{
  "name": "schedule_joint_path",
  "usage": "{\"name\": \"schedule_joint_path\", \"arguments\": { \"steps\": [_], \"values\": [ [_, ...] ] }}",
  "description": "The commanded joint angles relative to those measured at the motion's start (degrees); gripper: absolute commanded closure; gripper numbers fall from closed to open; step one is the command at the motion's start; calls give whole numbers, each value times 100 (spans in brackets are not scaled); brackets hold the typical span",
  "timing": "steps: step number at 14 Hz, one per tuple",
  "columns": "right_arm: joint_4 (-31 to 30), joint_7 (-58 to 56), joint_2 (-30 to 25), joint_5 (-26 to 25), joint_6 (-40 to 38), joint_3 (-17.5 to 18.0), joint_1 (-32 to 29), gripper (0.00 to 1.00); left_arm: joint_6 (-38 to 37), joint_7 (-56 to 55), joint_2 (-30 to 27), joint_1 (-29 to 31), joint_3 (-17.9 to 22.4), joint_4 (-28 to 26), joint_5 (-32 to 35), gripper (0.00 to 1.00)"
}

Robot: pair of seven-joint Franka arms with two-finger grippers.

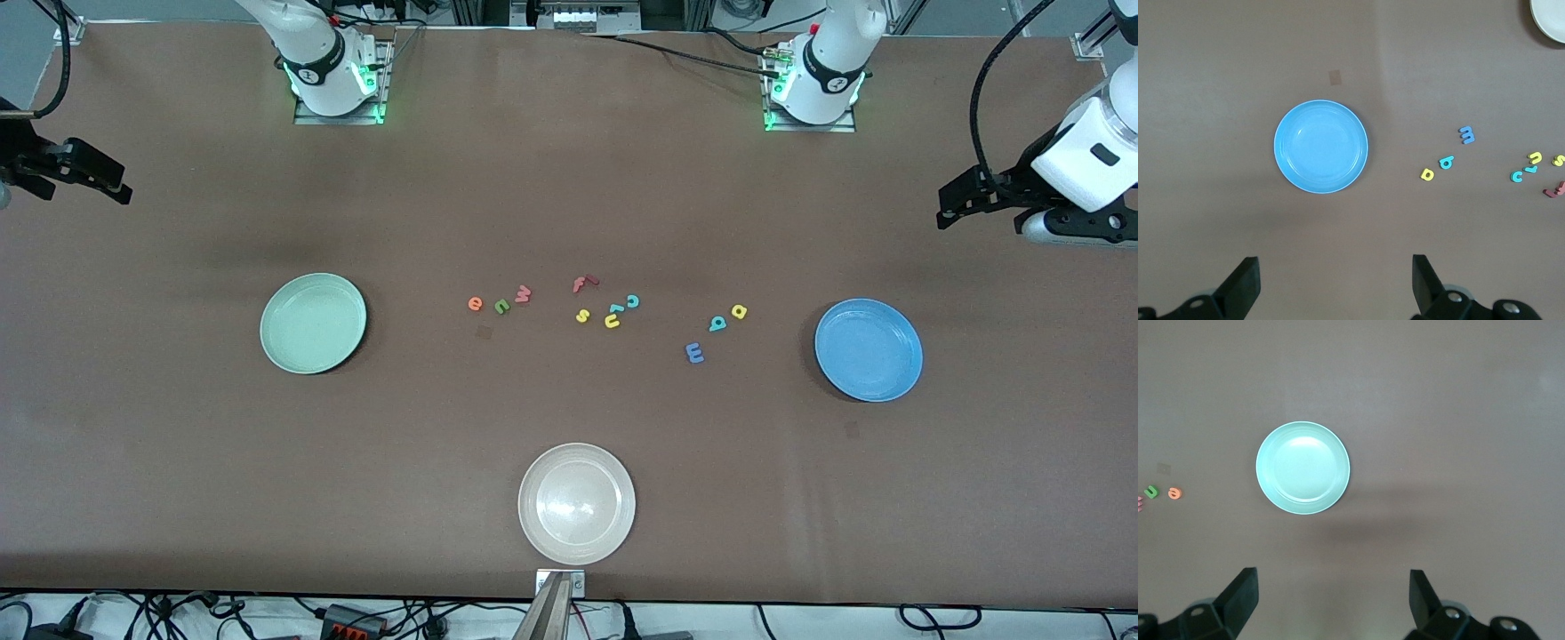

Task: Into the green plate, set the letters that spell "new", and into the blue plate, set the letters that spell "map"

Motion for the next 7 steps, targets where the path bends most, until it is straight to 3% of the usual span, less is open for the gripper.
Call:
{"name": "schedule_joint_path", "arguments": {
  "steps": [1, 7],
  "values": [
    [-30, 27, -76, 56, -56, 37, -68, 0, -103, -41, -37, 34, -38, 75, 3, 0],
    [-39, 10, -76, 56, -179, 46, -59, 0, -139, -41, -37, 25, -47, 75, 3, 0]
  ]
}}
